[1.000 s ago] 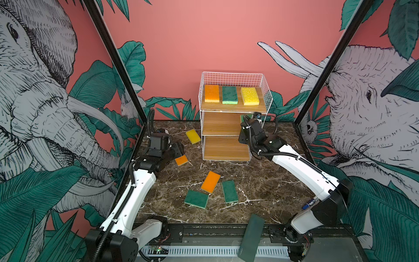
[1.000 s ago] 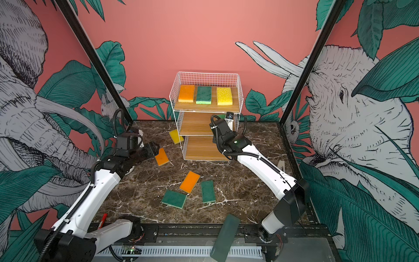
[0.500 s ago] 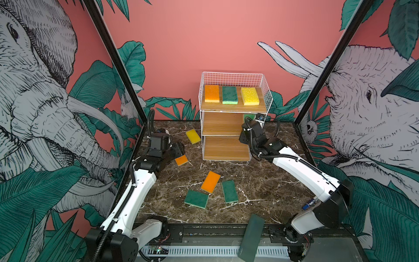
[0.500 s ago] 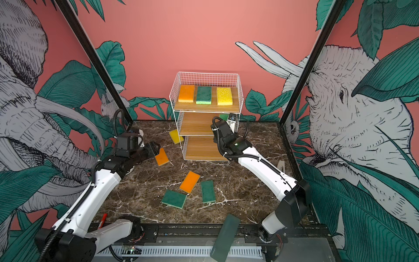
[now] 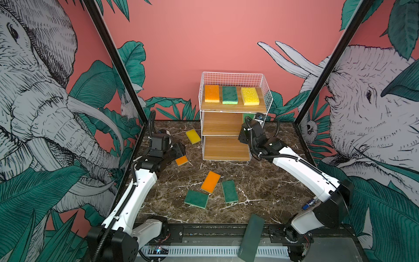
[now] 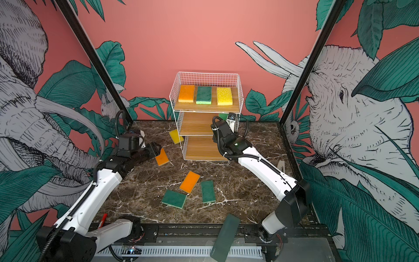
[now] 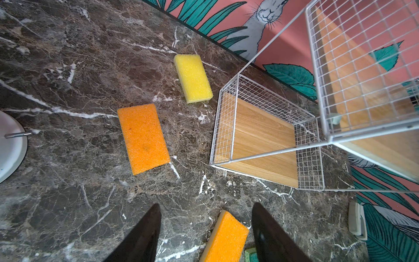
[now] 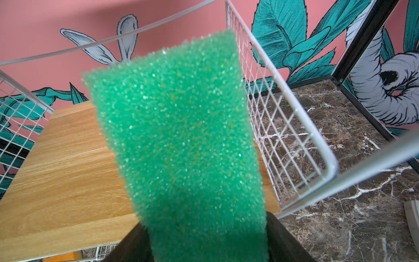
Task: Arrange cleaning sponges on a shelf
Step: Place the cleaning sponge at the shelf.
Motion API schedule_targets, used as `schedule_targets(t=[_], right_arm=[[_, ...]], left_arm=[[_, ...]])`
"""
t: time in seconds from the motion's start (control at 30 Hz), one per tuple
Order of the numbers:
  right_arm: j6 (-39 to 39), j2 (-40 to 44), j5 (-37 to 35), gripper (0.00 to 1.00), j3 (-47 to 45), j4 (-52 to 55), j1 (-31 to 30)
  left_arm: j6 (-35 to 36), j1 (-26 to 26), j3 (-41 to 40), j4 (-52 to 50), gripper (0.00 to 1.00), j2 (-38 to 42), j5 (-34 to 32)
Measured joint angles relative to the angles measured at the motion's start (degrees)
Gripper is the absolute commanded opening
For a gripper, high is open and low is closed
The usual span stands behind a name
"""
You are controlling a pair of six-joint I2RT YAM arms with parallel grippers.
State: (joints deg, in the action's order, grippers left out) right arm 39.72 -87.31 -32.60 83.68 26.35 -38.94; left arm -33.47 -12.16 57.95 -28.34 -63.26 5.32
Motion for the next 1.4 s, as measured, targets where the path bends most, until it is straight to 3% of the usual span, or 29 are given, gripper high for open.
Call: schedule_targets(t=[1.13,1.3,1.4], right_arm=[[-2.84,1.25,-1.33,0.79,0.59,2.16,-2.6],[-1.68,6.69,-1.51,0.75,-2.14,3.04,-4.0],[-0.28,10.03,-1.22,0.62,-4.02,4.55,-4.33]], left_arm=[[-0.42,0.0,-0.31,-0.09,0.65,1.27,0.07],[-0.44,0.0,-0.35,-0.11,0.65,2.25,0.07],[-0.66,0.0,-0.83,-0.09,0.65,2.99,0.09]])
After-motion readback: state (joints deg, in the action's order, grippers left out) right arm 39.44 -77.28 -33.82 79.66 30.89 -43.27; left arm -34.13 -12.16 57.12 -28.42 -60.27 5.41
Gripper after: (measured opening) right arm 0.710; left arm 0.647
